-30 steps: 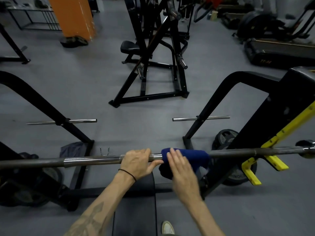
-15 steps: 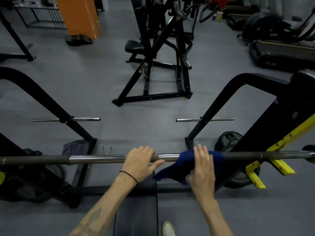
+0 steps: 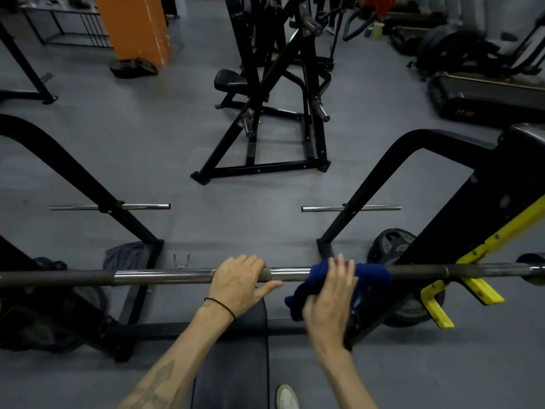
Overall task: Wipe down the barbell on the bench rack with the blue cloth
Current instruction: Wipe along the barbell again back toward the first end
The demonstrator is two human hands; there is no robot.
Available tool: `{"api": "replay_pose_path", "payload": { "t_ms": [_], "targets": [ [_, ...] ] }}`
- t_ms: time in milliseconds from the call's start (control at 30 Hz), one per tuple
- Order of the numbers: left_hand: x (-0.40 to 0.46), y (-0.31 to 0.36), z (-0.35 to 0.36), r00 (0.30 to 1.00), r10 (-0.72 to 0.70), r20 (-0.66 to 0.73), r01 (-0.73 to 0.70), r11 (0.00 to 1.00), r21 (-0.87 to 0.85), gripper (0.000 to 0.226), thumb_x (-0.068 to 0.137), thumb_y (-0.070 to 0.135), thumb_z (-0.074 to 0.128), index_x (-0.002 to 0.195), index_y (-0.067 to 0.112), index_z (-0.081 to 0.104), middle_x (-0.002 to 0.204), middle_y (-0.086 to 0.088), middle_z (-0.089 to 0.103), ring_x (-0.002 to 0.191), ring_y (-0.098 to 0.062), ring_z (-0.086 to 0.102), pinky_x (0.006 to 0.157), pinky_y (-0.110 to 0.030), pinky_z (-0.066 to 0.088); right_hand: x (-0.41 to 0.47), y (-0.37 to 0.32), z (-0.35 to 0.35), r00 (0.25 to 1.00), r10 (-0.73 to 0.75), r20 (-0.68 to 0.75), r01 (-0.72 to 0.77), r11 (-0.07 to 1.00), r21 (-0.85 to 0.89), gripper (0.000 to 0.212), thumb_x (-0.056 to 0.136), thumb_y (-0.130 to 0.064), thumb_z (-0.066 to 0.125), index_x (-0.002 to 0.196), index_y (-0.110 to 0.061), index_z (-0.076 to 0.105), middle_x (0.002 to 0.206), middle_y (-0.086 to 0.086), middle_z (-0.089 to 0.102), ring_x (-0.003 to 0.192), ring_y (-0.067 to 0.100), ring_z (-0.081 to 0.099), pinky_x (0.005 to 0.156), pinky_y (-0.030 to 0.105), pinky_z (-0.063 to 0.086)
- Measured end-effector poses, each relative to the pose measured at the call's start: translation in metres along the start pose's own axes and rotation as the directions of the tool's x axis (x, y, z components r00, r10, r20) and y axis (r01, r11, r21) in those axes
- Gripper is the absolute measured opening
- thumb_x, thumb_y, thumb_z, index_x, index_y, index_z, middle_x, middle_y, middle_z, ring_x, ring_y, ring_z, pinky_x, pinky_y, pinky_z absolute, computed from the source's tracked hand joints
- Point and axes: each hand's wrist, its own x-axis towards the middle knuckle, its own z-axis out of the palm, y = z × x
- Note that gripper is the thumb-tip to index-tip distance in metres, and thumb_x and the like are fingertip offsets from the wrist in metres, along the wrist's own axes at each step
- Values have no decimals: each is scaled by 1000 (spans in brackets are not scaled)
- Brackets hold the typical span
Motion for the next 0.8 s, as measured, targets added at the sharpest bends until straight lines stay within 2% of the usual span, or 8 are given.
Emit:
{"api": "replay_pose_path", "payload": {
  "t_ms": [167,233,300,433,500,633,700,800],
  "targets": [
    [-2,-1,0,999,-6,39,6,1000,6,54,90,76,38,79,27,58,69,10,53,57,-11,48,54,-27,41,0,16,-5,878,-446,173,448,893,29,110,62,17,73,161,-7,30,170,9,26,158,26,20,128,44,16],
    [-2,0,-1,1000,-7,24,7,1000,-1,52,90,75,39,80,27,58,69,10,52,57,-11,47,54,-27,38,12,48,-16,917,-368,155,377,926,-31,108,64,19,74,160,-8,32,170,8,26,158,24,21,128,46,20],
    [-2,0,-3,1000,-5,12,5,1000,-17,51,91,74,42,79,26,58,69,9,52,57,-12,47,55,-28,37,14,50,-21,984,-156,91,161,985,-55,103,66,17,75,158,-5,35,168,9,26,158,26,20,127,52,21],
    [-3,2,1,1000,-20,10,20,1000,-19,53,91,74,44,78,24,58,70,7,52,60,-16,50,57,-31,40,1,-14,2,995,95,-19,-92,990,107,101,63,16,73,155,3,33,166,18,28,160,32,8,130,43,-2],
    [-4,1,3,1000,-25,15,25,1000,-18,55,91,74,43,79,22,58,72,5,52,62,-18,50,58,-32,41,-11,-29,7,993,-80,82,73,993,91,107,62,13,74,158,2,28,168,18,25,159,33,9,130,45,0],
    [-8,2,0,998,-59,9,60,998,-19,54,91,72,47,92,20,59,83,2,52,72,-19,49,65,-33,44,8,32,-11,869,-438,231,451,892,-7,117,61,14,75,163,-10,23,171,7,21,159,24,17,129,43,13],
    [-17,2,1,994,-110,-18,110,994,-6,53,92,69,46,97,17,60,86,0,51,76,-21,47,70,-35,43,21,60,-22,931,-328,159,341,938,-57,107,65,19,70,161,-9,31,170,7,24,158,24,22,128,47,18],
    [-26,2,2,988,-152,-35,153,988,10,58,97,69,36,94,17,63,82,-1,51,72,-22,46,70,-36,39,19,41,-18,999,50,11,-49,998,-30,98,69,16,72,157,-2,33,167,11,28,159,28,15,130,50,11]
  ]
}}
